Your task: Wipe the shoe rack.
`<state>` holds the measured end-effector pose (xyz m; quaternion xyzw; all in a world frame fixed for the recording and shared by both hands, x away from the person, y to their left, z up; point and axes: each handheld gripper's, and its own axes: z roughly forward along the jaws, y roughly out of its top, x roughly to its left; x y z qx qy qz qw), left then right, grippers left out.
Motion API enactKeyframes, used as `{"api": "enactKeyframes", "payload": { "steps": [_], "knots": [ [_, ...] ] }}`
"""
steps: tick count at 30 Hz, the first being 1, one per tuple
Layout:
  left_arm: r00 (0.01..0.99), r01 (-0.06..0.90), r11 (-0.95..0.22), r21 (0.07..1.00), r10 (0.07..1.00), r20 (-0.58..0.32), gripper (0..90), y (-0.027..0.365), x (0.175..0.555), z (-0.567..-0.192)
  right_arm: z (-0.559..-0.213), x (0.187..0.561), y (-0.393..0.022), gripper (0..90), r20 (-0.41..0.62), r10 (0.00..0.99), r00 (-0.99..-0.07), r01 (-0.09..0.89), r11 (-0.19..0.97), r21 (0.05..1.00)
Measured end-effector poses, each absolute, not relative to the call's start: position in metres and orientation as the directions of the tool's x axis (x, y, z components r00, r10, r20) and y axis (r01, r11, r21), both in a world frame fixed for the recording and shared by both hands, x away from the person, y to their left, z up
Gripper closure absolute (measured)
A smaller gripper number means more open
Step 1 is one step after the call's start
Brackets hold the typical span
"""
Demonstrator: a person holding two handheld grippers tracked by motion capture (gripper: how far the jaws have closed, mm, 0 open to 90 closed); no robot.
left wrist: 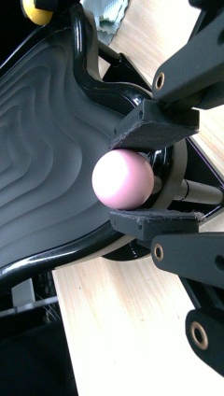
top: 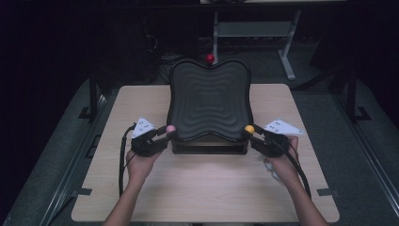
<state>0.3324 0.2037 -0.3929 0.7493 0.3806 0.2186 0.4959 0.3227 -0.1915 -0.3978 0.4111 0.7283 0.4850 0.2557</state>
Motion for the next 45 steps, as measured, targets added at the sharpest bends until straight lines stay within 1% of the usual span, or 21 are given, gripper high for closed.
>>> {"api": "enactKeyframes", "payload": {
  "steps": [6, 9, 11, 13, 14, 21, 26, 28, 35, 45],
  "knots": [
    [0.619, 0.354, -0.221, 0.909, 0.784, -0.050, 59.9, 0.204, 0.332, -0.393, -0.397, 0.324, -0.192, 59.3, 0.023, 0.847, -0.531, 0.350, 0.195, 0.916],
    [0.614, 0.347, -0.215, 0.913, 0.788, -0.048, 55.7, 0.204, 0.330, -0.391, -0.397, 0.324, -0.192, 58.7, 0.026, 0.848, -0.530, 0.353, 0.192, 0.916],
    [0.618, 0.344, -0.215, 0.914, 0.784, -0.049, 54.5, 0.206, 0.329, -0.390, -0.398, 0.324, -0.193, 56.8, 0.034, 0.845, -0.534, 0.354, 0.187, 0.916],
    [0.620, 0.342, -0.218, 0.914, 0.783, -0.046, 53.2, 0.206, 0.327, -0.389, -0.399, 0.323, -0.195, 52.3, 0.041, 0.837, -0.546, 0.354, 0.187, 0.916],
    [0.623, 0.342, -0.219, 0.914, 0.781, -0.046, 52.3, 0.206, 0.326, -0.388, -0.400, 0.322, -0.195, 51.4, 0.038, 0.833, -0.552, 0.356, 0.194, 0.914],
    [0.631, 0.338, -0.256, 0.905, 0.775, -0.016, 49.2, 0.207, 0.320, -0.386, -0.407, 0.317, -0.201, 46.6, 0.063, 0.825, -0.562, 0.381, 0.191, 0.905],
    [0.639, 0.330, -0.252, 0.910, 0.769, -0.019, 47.2, 0.211, 0.315, -0.386, -0.412, 0.313, -0.206, 45.2, 0.076, 0.822, -0.564, 0.398, 0.191, 0.897],
    [0.642, 0.331, -0.254, 0.909, 0.766, -0.020, 45.8, 0.213, 0.314, -0.387, -0.415, 0.312, -0.208, 43.4, 0.075, 0.821, -0.566, 0.402, 0.195, 0.895],
    [0.648, 0.346, -0.268, 0.899, 0.762, -0.022, 41.9, 0.220, 0.310, -0.393, -0.426, 0.309, -0.215, 41.1, 0.088, 0.822, -0.563, 0.435, 0.203, 0.877],
    [0.648, 0.360, -0.275, 0.891, 0.761, -0.027, 36.4, 0.229, 0.302, -0.399, -0.432, 0.303, -0.226, 39.8, 0.101, 0.826, -0.555, 0.461, 0.204, 0.864]
  ]
}}
